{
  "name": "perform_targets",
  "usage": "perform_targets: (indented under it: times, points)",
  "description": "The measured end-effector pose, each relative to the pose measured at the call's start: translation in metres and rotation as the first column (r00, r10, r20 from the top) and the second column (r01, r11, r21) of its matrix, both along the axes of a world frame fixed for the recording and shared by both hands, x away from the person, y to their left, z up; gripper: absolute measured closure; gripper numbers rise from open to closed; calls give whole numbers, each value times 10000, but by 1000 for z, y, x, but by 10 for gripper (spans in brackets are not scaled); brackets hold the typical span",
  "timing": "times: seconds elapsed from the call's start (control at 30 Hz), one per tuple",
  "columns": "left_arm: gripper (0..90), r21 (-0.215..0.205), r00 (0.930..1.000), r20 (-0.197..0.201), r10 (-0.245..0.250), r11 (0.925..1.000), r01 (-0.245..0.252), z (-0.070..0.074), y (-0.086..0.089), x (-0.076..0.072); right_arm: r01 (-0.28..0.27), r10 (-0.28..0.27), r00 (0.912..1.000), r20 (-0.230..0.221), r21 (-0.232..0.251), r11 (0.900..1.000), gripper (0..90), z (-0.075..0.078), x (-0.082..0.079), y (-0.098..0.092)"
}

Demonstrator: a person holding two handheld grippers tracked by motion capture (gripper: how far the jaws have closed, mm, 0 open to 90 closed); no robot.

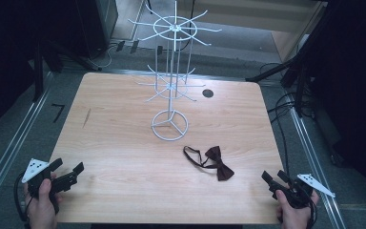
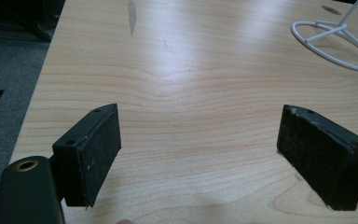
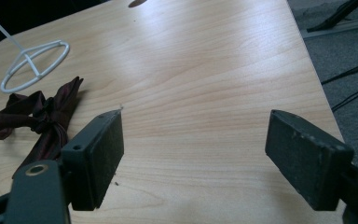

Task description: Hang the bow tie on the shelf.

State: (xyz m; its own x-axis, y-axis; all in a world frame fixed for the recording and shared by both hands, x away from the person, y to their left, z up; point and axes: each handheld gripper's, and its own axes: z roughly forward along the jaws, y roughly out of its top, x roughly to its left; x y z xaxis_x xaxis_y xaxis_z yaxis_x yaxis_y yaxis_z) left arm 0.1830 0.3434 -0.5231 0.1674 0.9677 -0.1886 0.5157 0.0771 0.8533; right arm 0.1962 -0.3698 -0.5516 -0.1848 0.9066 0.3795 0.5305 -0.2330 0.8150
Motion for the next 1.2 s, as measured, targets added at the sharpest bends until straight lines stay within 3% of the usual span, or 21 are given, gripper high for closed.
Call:
perform_targets:
  times: [0.1,0.33,0.43,0.57,0.6,0.67,0.7,0.73,0.87,1.2]
  points:
    - [144,-19,10000,-16,3,10000,-3,0,0,0,53,-54,9999,-146,-40,10000,188,2,1,1]
    - [144,-58,10000,13,-27,10000,27,0,0,1,222,-263,9978,-612,-667,9975,190,14,6,7]
    - [144,-139,10000,50,-14,9999,15,0,1,0,-96,-9,9959,-907,-1151,9933,185,22,14,15]
    - [144,-123,10000,53,13,9999,-13,0,1,-1,-638,484,9923,-1138,-1356,9887,167,30,19,26]
    - [144,-115,10000,58,27,9999,-26,0,1,-1,-1175,943,9844,-1488,-1557,9808,157,34,23,35]
    - [144,-130,10000,53,30,9999,-29,0,1,-1,-1600,1280,9760,-1764,-1815,9703,148,35,27,41]
    - [144,-130,10000,50,35,9999,-35,0,1,0,-1600,1280,9760,-1764,-1815,9703,148,35,27,41]
    - [144,-131,10000,52,51,9999,-50,0,1,0,-1907,1483,9679,-2028,-2087,9592,140,37,33,48]
    - [144,-139,10000,56,67,9999,-66,0,1,0,-2136,1663,9609,-2216,-2104,9540,135,41,40,54]
    - [144,-197,9999,82,65,9998,-63,0,2,0,-2985,2112,9240,-3188,-2560,9194,91,55,63,82]
